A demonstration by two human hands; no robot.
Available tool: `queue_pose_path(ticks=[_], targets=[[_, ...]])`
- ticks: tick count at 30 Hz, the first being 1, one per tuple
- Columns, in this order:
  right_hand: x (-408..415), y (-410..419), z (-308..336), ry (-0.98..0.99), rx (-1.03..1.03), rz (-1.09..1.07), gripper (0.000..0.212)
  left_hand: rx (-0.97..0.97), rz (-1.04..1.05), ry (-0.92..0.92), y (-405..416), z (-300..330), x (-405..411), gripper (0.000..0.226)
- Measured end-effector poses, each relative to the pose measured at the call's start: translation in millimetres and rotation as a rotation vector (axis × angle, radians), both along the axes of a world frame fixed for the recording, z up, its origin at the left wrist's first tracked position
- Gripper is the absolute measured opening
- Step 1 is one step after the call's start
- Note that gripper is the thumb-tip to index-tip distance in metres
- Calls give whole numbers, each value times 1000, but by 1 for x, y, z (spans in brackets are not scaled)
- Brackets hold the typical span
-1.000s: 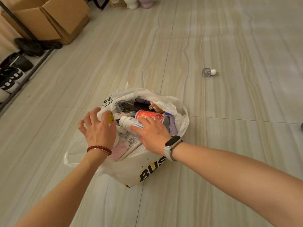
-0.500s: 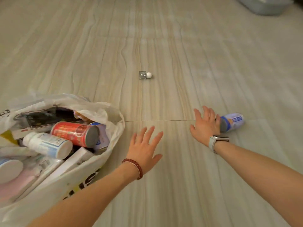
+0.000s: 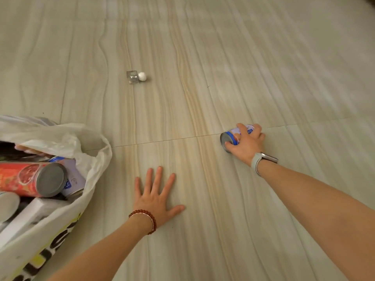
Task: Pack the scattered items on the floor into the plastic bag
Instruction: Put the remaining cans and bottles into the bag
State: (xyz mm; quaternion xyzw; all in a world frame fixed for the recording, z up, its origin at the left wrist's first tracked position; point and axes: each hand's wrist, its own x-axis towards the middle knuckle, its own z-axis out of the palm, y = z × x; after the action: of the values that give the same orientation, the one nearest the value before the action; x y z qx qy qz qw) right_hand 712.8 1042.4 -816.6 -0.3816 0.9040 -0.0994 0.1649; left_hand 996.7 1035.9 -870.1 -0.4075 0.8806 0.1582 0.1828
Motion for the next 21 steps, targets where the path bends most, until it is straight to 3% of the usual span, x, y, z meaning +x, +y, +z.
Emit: queue_pose_path(ticks=[3, 5, 7, 10, 16, 19, 21], targets=[[35, -14, 8, -175, -63, 13, 63, 9, -21, -11, -8, 17, -2, 79], [63, -24, 16, -301, -131, 34, 64, -26, 8, 92, -18, 36, 6, 52], [94, -34, 27, -405, -206, 130, 67, -112, 94, 220, -32, 53, 25, 39], [151, -50, 53, -520, -288, 305, 69, -326, 180, 354, -48, 86, 78, 36], [279, -76, 95, -582, -350, 736, 73, -627, 582, 258, -70, 145, 212, 35], [348, -83, 107, -555, -330, 965, 75, -677, 851, 167, -75, 161, 268, 41], [391, -88, 109, -512, -313, 1088, 75, -554, 1019, 72, -81, 168, 298, 53]])
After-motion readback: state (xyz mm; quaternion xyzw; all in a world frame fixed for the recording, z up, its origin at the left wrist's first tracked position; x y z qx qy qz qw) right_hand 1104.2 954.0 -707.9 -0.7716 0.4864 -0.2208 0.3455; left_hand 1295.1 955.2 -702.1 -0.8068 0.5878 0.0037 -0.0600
